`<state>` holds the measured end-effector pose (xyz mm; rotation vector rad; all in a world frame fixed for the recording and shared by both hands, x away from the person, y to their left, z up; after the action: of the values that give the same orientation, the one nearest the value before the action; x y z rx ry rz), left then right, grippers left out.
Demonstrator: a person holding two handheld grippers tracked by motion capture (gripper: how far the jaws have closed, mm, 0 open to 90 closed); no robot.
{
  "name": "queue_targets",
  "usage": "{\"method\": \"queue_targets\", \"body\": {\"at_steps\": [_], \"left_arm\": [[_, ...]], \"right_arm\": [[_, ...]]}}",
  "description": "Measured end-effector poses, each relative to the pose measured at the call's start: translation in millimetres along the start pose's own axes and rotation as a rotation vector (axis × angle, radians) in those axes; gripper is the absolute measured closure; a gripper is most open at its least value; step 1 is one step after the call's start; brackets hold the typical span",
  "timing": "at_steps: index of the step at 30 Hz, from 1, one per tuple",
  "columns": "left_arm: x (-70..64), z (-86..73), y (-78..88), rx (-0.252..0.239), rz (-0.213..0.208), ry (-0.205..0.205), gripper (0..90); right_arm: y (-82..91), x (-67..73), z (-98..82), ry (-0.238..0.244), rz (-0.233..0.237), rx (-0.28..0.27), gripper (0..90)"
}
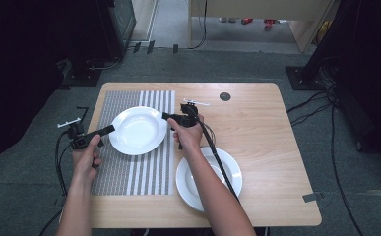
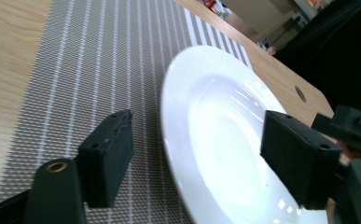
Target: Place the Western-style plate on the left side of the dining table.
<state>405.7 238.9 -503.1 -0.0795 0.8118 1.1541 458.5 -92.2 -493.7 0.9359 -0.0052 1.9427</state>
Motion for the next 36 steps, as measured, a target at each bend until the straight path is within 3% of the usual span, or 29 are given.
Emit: {"method": "queue_targets", "body": {"at_steps": [1,5,13,17,21,24,27,32,36], "left_arm": [[-4.1,-1.4,2.9,0.006,-0.014,-0.029,23.0],[-7.4,-1.7,10.7,0.002,-0.026,-0.065,18.6],[-13.9,-3.8,31.9,-0.022,-0.031,-0.107,13.5],[-18.1,-11.8,34.7,0.003,-0.012,-0.137,13.3],[-26.1,-24.5,36.6,0.029,-0.011,-0.161,13.4],[-30.0,-31.5,38.2,0.040,0.013,-0.165,13.4],[-34.9,-37.8,41.8,0.043,0.045,-0.203,13.4],[-39.3,-43.6,50.1,0.023,0.078,-0.223,13.4],[-38.8,-51.0,54.7,0.036,0.108,-0.236,13.4]], "right_arm": [[2.9,-0.4,1.2,0.007,0.003,-0.003,40.1],[12.7,-1.0,2.9,0.048,0.022,-0.001,36.2],[34.4,-11.0,1.4,0.164,0.010,0.035,33.0],[42.7,-19.6,-0.2,0.148,0.012,0.041,32.3],[54.3,-23.7,-0.9,0.168,0.012,0.050,30.4],[64.0,-25.6,-1.3,0.188,0.003,0.052,29.8],[75.1,-29.2,-0.4,0.193,-0.003,0.051,29.2],[93.7,-39.0,2.1,0.200,-0.017,0.042,28.0],[106.2,-47.4,2.2,0.210,-0.031,0.041,28.1]]}}
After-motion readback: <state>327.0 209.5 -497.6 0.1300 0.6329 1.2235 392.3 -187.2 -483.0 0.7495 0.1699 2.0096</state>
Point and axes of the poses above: each handheld gripper's, and its own axes: y roughly backward along the jaws, z roughly out of its top, x roughly to its left, the point moved 3 cm from there along -y, roughly forward along the jaws, and after that the axes turned 12 degrees about -x, right-handed, at the moved point
